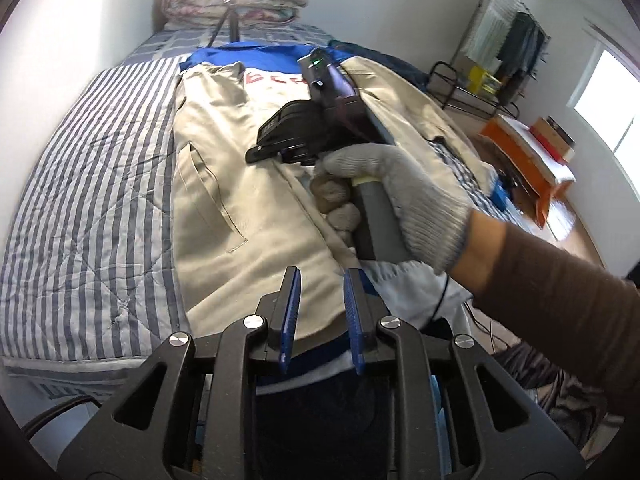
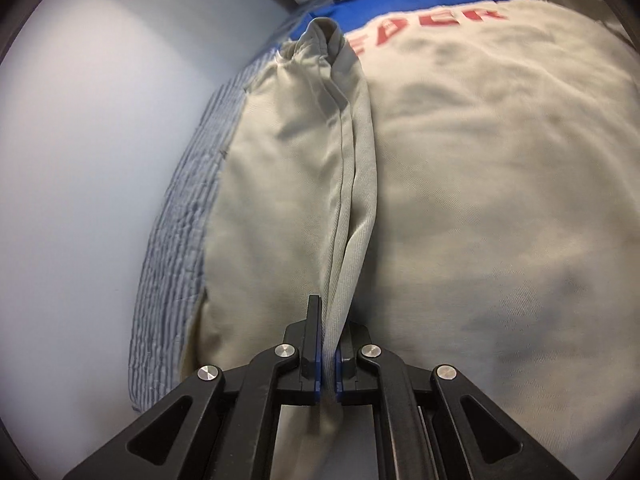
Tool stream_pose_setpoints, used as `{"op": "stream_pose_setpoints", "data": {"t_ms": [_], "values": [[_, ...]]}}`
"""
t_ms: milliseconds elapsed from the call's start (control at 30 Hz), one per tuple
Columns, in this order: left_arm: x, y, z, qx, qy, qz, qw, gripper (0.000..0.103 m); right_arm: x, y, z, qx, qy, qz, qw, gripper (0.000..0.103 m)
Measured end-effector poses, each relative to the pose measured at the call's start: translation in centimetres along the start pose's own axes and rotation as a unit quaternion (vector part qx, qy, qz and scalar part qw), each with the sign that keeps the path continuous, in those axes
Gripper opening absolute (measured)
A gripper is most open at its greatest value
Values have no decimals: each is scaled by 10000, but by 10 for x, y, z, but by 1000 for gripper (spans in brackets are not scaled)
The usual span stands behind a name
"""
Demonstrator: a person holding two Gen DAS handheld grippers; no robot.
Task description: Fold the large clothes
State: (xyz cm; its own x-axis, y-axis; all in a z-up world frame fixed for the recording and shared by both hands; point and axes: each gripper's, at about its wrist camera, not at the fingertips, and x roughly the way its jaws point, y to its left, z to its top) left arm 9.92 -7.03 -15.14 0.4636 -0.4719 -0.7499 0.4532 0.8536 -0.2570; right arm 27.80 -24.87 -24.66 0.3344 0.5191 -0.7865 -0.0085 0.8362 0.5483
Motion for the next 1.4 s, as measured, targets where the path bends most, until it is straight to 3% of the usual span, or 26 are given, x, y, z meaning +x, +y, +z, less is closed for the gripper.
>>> {"op": "stream_pose_setpoints", "data": {"t_ms": [200,300,367,433,600,700,933,1133,1167,1200,1267,1400], "values": [[-15,19,-3,-315,-149,131,9993,21,-7,10,-2,-408,88,-174,9990,4],[-10,39,2,-643,-119,214,9976,21,-22,6,0,-623,-6,-210,9978,21],[-5,44,5,-724,-85,281,9969,21,-37,11,6,-859,-191,-318,9956,25],[2,47,6,-804,-55,330,9962,21,-48,17,15,-1046,-347,-379,9932,36],[16,48,16,-903,-14,262,9956,21,-66,23,66,-1173,-848,-371,9888,64],[21,46,19,-887,0,238,9958,21,-60,26,98,-1156,-1069,-341,9869,71],[34,52,19,-987,179,181,9948,21,-11,21,164,-965,-956,-358,9901,71],[39,53,24,-956,173,112,9952,21,27,13,186,-806,-770,-278,9934,69],[40,52,25,-934,171,97,9954,21,32,12,188,-789,-723,-207,9940,62],[41,52,25,-910,181,84,9957,21,34,12,189,-799,-676,-163,9944,45],[45,50,24,-864,232,51,9960,21,43,15,191,-890,-484,-162,9947,23],[60,42,15,-687,518,16,9963,21,50,22,188,-1299,-474,-721,9878,12]]}}
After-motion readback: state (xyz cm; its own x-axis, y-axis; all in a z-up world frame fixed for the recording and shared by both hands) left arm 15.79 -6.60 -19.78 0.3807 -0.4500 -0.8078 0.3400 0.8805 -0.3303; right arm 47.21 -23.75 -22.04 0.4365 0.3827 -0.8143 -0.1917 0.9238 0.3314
